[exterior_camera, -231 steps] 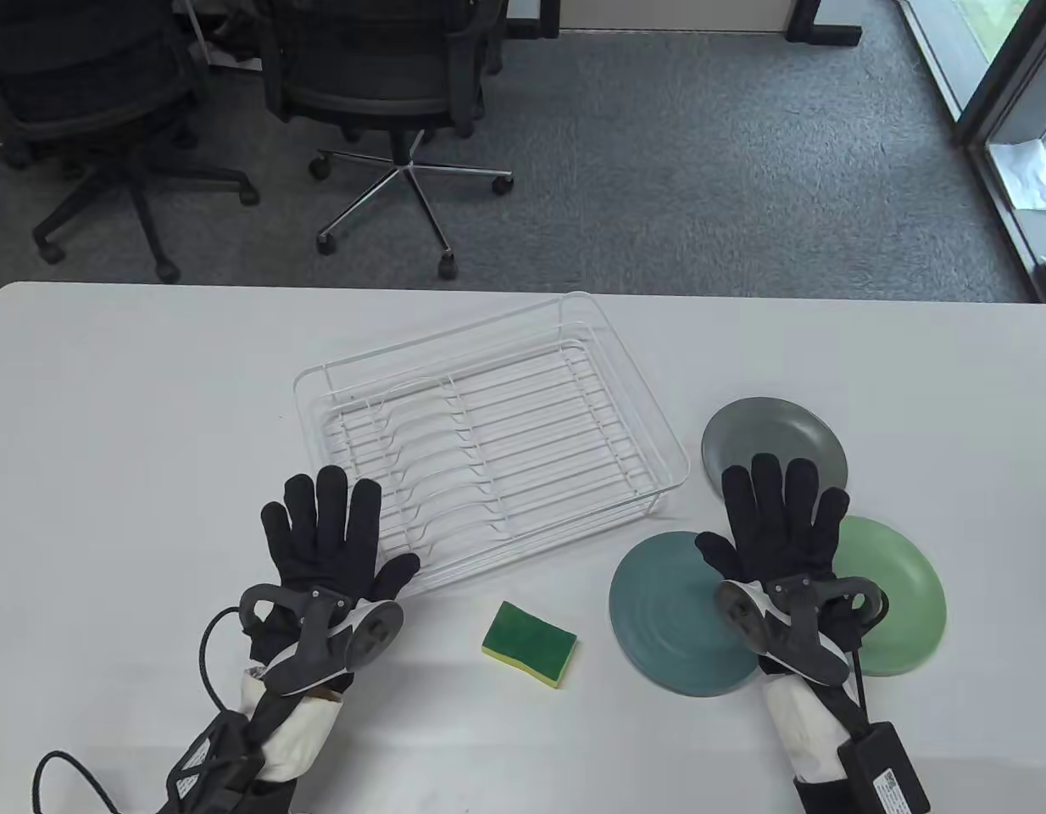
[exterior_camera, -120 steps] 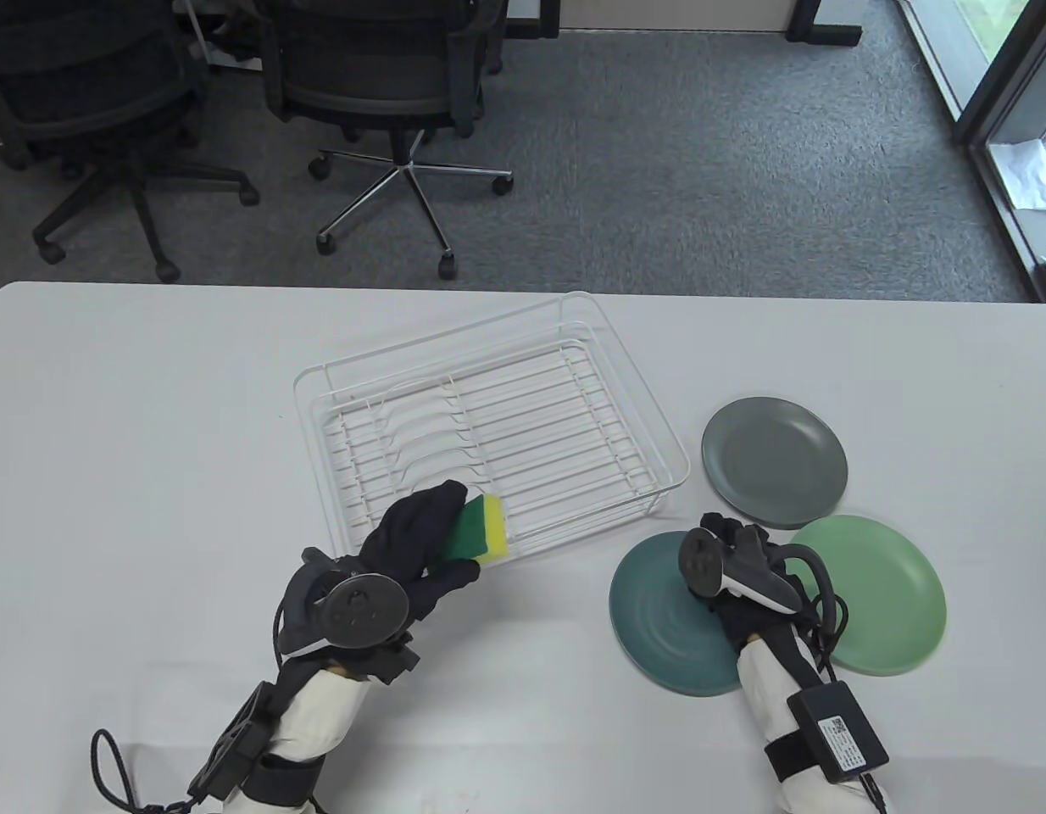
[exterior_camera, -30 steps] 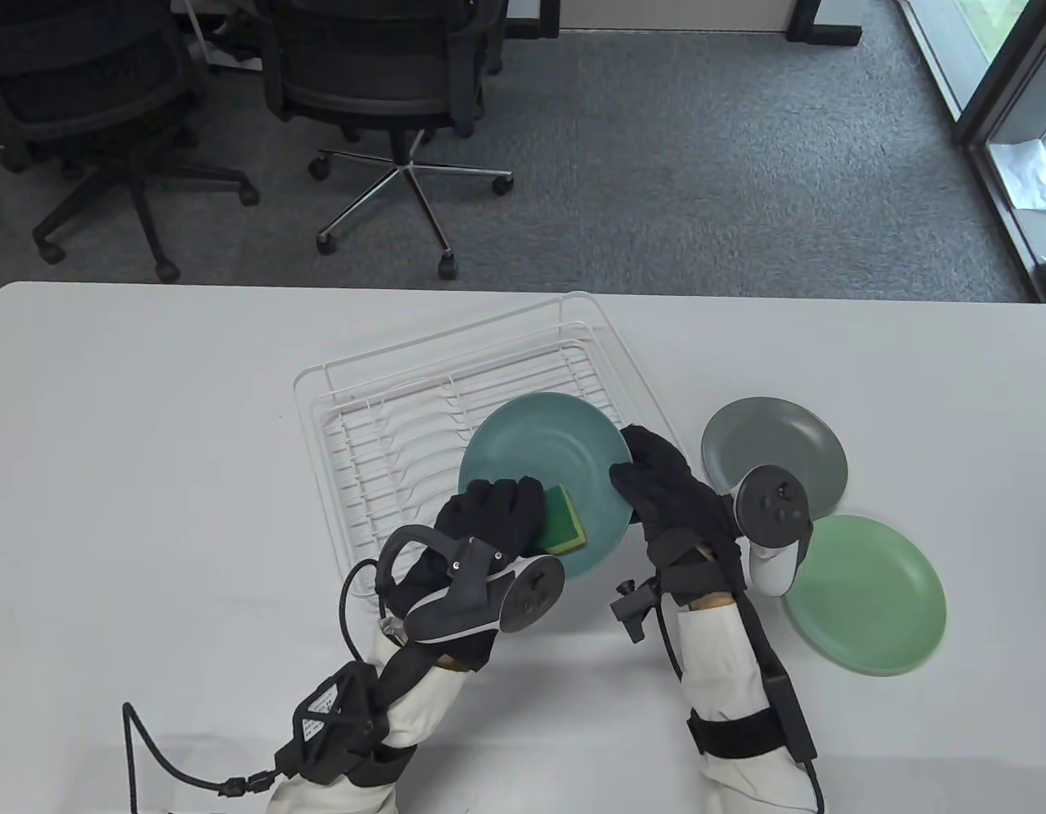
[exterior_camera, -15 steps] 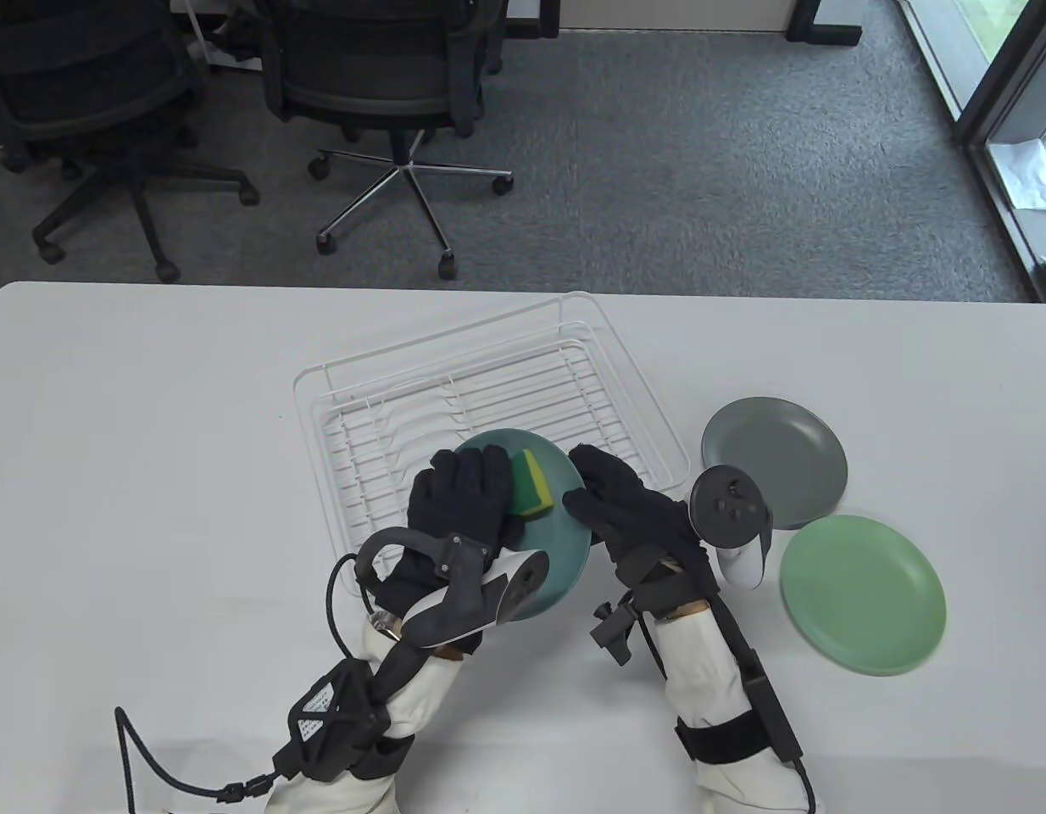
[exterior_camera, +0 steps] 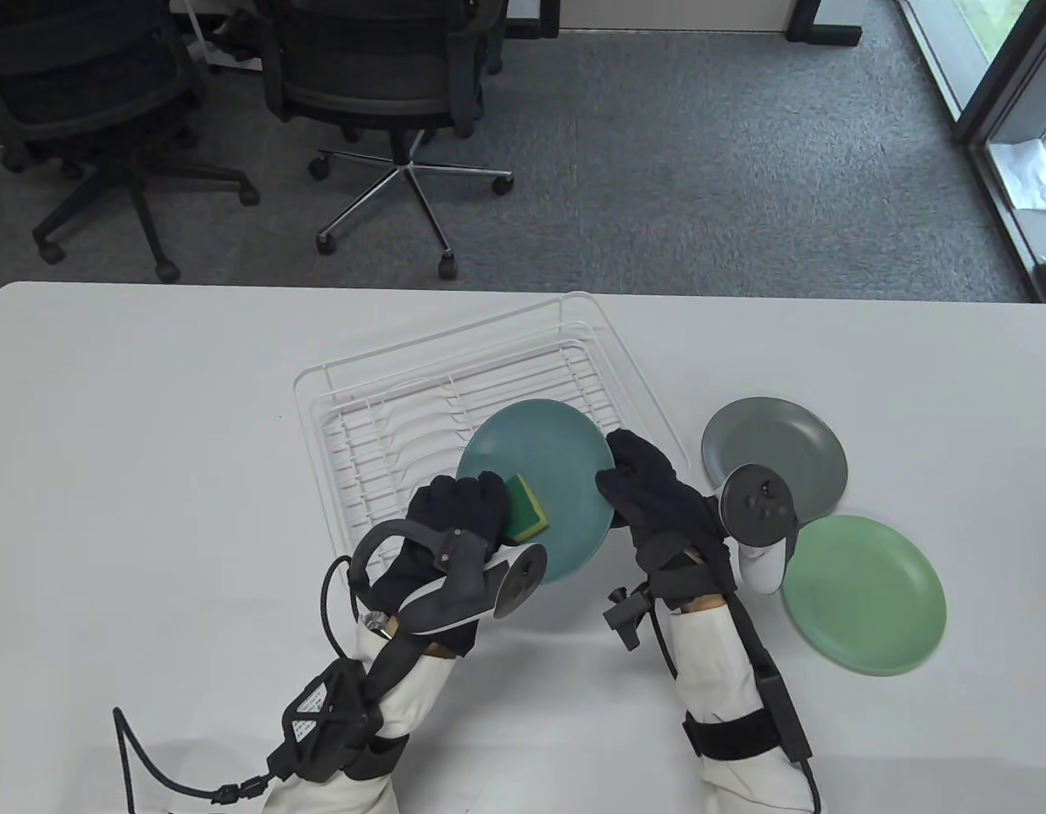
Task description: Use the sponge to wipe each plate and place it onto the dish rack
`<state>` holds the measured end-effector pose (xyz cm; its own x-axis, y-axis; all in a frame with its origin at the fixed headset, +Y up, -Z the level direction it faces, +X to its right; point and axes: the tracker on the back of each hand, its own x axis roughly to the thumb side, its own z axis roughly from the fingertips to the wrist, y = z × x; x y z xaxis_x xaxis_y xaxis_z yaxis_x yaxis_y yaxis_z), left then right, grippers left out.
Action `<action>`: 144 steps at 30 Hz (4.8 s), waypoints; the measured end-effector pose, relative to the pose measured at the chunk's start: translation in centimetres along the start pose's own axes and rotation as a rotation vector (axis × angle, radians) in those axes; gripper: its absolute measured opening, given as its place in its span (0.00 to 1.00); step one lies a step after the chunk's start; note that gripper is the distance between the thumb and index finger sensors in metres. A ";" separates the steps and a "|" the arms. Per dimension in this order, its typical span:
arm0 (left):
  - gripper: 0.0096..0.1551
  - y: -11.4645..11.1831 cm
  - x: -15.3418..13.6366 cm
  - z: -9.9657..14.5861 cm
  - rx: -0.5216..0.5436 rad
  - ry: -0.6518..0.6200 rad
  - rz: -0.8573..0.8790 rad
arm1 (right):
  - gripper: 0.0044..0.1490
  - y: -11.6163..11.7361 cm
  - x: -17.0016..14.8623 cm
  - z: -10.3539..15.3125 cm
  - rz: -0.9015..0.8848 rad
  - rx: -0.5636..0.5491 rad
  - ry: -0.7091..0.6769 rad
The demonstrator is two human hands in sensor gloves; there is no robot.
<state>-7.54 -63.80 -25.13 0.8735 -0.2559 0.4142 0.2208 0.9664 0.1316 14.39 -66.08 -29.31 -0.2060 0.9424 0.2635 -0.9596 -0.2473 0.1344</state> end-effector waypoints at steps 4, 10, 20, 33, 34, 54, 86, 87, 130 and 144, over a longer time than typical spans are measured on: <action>0.44 0.7 0.8 0.4 0.031 -0.105 0.076 | 0.38 0.0 0.0 0.0 0.005 -0.005 0.008; 0.44 1.4 2.4 1.0 0.198 -0.170 0.016 | 0.38 0.4 0.1 -0.1 -0.011 0.034 -0.007; 0.43 1.6 1.3 1.5 0.336 -0.099 0.037 | 0.38 2.2 0.1 -0.5 -0.060 0.191 -0.062; 0.44 0.9 -1.4 1.3 0.390 0.119 -0.025 | 0.39 2.6 0.4 -0.7 -0.079 0.307 -0.131; 0.44 0.8 -1.6 1.2 0.374 0.133 -0.026 | 0.39 2.6 0.4 -0.6 -0.074 0.305 -0.132; 0.45 -0.6 -1.3 -0.4 -0.133 0.070 0.036 | 0.37 -1.4 -0.9 0.1 -0.152 -0.018 0.013; 0.45 -1.6 -4.5 0.0 0.136 0.287 0.014 | 0.37 0.1 0.1 0.0 -0.165 0.043 -0.029; 0.45 -1.8 -4.9 0.0 0.139 0.300 0.039 | 0.37 -0.3 -0.4 0.0 -0.202 0.027 -0.013; 0.48 -0.4 -5.7 2.6 0.454 0.134 1.328 | 0.27 1.6 -4.6 0.6 -0.108 -0.284 0.159; 0.47 0.3 -2.7 2.2 0.402 0.030 1.227 | 0.28 5.1 -4.4 0.8 -0.368 -0.120 0.211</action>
<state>-10.78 -62.90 -24.21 0.4213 0.7946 0.4373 -0.8690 0.4917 -0.0562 10.56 -71.69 -29.02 0.1312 0.9912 0.0159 -0.9892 0.1298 0.0673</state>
